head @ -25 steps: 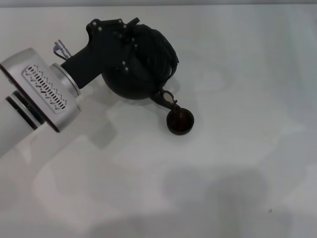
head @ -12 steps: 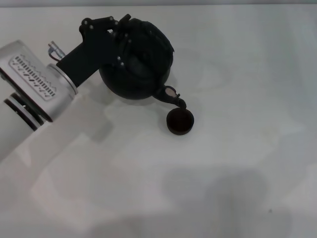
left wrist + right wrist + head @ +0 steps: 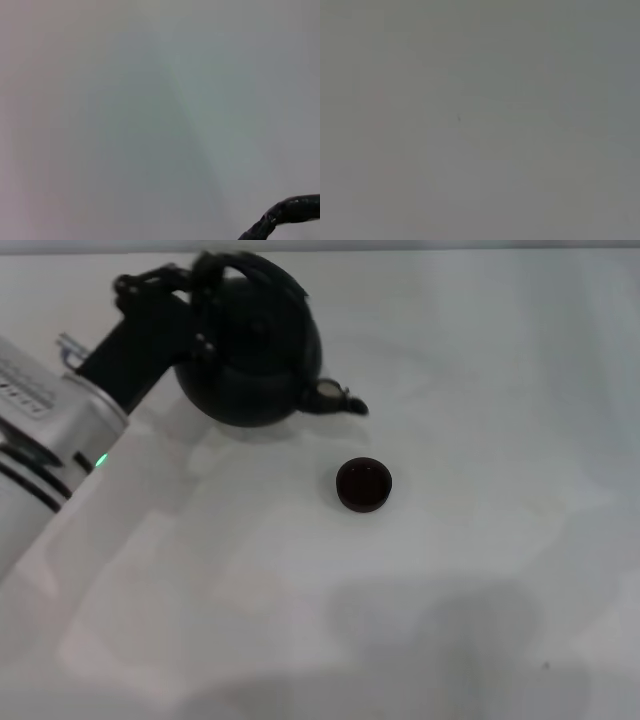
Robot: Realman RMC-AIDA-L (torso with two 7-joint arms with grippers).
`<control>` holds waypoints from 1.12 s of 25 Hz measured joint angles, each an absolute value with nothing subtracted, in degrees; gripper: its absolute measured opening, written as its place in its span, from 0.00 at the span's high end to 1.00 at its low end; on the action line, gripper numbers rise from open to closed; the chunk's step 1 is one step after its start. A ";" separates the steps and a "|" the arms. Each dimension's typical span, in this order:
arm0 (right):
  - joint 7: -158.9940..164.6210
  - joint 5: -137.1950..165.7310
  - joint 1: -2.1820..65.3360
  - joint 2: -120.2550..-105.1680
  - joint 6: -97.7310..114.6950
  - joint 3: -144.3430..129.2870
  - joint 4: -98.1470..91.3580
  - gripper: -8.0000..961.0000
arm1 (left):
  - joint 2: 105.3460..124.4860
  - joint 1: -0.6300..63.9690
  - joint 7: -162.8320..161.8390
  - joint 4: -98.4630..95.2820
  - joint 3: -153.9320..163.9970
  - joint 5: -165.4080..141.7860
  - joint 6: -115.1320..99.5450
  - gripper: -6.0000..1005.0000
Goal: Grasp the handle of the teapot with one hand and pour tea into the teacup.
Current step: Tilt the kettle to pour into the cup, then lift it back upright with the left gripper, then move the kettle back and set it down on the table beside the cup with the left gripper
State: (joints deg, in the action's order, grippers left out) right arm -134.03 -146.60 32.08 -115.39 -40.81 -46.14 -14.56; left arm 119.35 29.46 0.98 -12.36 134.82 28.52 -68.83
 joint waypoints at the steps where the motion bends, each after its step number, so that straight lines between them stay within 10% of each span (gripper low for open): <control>1: -134.03 -146.60 32.08 -115.40 -40.78 -46.12 -14.46 0.12 | 119.45 27.40 0.79 -14.35 134.82 32.30 -68.76 0.90; 28: -134.04 -146.60 32.35 -115.43 -40.51 -46.05 -14.16 0.12 | 119.63 23.87 -9.30 -16.01 136.52 41.21 -59.40 0.90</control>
State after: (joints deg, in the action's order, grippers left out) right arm -134.04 -146.60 32.35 -115.43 -40.51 -46.05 -14.16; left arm 119.63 23.87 -9.30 -16.01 136.52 41.21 -59.40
